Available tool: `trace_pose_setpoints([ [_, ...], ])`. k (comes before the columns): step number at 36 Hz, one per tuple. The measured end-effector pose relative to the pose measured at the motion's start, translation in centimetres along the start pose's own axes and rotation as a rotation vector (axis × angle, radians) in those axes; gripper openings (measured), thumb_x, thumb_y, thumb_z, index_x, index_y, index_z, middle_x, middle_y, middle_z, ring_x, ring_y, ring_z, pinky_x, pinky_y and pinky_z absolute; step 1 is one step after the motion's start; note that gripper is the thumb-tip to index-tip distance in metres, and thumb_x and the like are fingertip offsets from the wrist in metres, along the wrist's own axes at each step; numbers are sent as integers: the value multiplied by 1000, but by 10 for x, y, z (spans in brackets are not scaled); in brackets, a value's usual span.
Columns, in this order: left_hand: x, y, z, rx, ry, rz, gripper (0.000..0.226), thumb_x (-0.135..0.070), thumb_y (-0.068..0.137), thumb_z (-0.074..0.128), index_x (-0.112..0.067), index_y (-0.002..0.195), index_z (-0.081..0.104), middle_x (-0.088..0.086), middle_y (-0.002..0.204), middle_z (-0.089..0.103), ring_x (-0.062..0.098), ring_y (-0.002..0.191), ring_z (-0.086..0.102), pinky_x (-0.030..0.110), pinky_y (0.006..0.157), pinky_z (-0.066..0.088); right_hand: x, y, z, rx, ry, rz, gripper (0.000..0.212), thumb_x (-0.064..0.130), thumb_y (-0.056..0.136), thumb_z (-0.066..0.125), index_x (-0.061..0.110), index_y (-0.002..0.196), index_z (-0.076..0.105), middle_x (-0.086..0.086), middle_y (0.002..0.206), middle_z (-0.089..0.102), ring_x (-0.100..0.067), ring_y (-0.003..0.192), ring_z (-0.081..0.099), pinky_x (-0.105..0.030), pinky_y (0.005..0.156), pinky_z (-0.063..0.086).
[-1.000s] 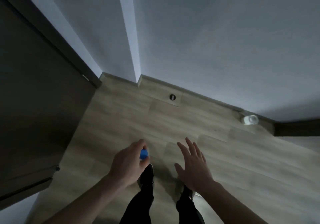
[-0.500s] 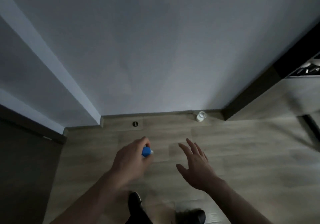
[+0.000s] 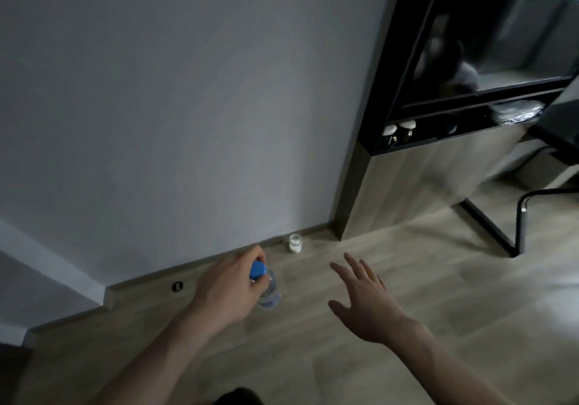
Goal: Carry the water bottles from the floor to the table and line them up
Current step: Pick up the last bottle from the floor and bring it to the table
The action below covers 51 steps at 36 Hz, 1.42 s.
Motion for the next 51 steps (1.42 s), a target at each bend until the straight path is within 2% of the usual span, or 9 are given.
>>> trace_pose_setpoints([
  [3, -43, 21, 8, 3, 8, 52, 20, -44, 90, 57, -40, 91, 38, -17, 80, 56, -2, 68, 50, 18, 52, 28, -39, -4, -23, -35, 30, 24, 77, 53, 95, 53, 38, 157, 10, 8, 167, -6, -22, 154, -6, -45, 124, 11],
  [8, -105, 62, 25, 27, 19, 140, 18, -46, 86, 54, -38, 93, 39, -17, 83, 58, 8, 75, 53, 25, 56, 35, -98, -8, -58, -118, 70, 67, 76, 54, 94, 52, 38, 157, 13, 7, 167, -3, -22, 154, -4, -42, 123, 12],
  [18, -217, 164, 68, 60, -8, 243, 18, -48, 84, 55, -38, 89, 40, -17, 78, 57, 3, 69, 52, 24, 55, 32, -217, 8, -126, -221, 119, 167, 76, 55, 93, 53, 39, 156, 15, 7, 167, -1, -21, 154, -2, -41, 122, 15],
  [24, -290, 239, 98, 95, -43, 295, 19, -46, 85, 55, -33, 90, 42, -14, 80, 58, 11, 75, 55, 33, 64, 46, -293, 30, -174, -237, 119, 248, 75, 56, 93, 52, 40, 156, 14, 9, 167, -2, -19, 154, -3, -41, 122, 15],
  [28, -343, 287, 118, 113, -66, 363, 19, -46, 84, 54, -32, 90, 42, -13, 77, 57, 12, 73, 54, 31, 60, 42, -344, 42, -206, -274, 118, 283, 74, 55, 93, 53, 41, 155, 15, 10, 166, -1, -18, 153, 0, -41, 122, 19],
  [36, -453, 359, 145, 160, -82, 491, 20, -47, 81, 53, -33, 91, 43, -13, 82, 60, 15, 79, 57, 35, 66, 50, -437, 41, -259, -366, 155, 387, 73, 55, 91, 55, 40, 154, 20, 9, 166, 4, -18, 153, 6, -39, 121, 23],
  [40, -509, 389, 166, 154, -91, 535, 21, -49, 80, 55, -35, 91, 44, -14, 83, 60, 16, 78, 57, 36, 67, 51, -492, 39, -283, -377, 166, 424, 74, 54, 92, 56, 39, 155, 20, 8, 166, 4, -17, 153, 3, -41, 122, 21],
  [44, -552, 409, 187, 180, -103, 550, 21, -50, 79, 54, -34, 90, 45, -12, 82, 60, 17, 79, 58, 38, 70, 52, -539, 38, -303, -385, 175, 422, 73, 53, 92, 56, 37, 154, 22, 7, 166, 7, -17, 153, 5, -39, 122, 21],
  [51, -647, 444, 235, 152, -73, 491, 18, -48, 79, 56, -37, 90, 46, -19, 77, 57, 10, 71, 55, 33, 63, 50, -656, 30, -344, -389, 173, 395, 73, 52, 92, 56, 37, 154, 21, 8, 165, 5, -15, 153, 1, -34, 123, 16],
])
Point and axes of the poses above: each hand's wrist, its own y-axis towards the middle knuckle, its own z-axis out of the palm, x = y × z, the point moved 1 cm from there along y, towards the middle knuckle
